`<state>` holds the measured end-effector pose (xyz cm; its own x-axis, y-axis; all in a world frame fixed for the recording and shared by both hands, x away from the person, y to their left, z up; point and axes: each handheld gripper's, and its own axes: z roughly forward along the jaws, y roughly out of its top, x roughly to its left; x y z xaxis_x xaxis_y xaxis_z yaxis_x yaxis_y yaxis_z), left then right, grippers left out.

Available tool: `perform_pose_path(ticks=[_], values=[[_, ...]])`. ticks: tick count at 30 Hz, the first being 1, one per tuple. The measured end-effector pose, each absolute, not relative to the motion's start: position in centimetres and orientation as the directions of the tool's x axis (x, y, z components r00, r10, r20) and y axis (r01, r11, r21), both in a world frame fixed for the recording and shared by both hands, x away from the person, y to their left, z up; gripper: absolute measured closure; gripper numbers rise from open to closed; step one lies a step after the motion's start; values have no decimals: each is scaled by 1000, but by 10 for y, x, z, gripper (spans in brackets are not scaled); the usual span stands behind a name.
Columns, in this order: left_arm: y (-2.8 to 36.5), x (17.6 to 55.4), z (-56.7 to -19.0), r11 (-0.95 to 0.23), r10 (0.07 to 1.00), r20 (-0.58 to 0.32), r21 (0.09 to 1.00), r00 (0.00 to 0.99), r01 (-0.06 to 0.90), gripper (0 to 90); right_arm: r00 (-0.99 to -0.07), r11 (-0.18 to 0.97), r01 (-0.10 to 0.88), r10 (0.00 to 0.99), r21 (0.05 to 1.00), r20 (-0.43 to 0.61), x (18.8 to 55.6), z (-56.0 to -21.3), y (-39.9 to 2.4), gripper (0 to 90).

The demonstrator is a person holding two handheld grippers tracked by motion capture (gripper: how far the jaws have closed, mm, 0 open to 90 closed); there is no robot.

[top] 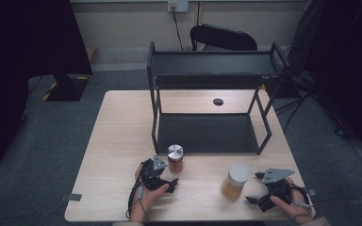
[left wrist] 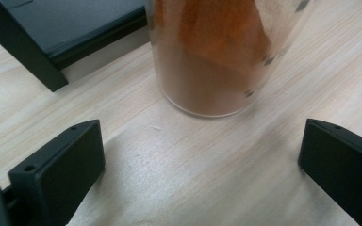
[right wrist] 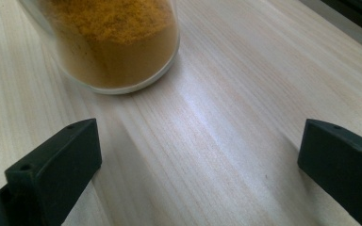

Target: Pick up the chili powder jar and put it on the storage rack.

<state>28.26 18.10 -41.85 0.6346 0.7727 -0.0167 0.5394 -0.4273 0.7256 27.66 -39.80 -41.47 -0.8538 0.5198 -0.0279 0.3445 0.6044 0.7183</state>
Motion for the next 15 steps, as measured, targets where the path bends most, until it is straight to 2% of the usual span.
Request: perform_pose_path(ticks=[8, 15], values=[[181, 285, -415, -369, 779, -64, 757, 623, 539, 17, -854, 604, 344, 520, 718, -28, 277, -415, -398, 0], [178, 290, -414, -356, 783, -71, 763, 618, 539, 17, -854, 604, 344, 520, 718, -28, 277, -415, -398, 0]])
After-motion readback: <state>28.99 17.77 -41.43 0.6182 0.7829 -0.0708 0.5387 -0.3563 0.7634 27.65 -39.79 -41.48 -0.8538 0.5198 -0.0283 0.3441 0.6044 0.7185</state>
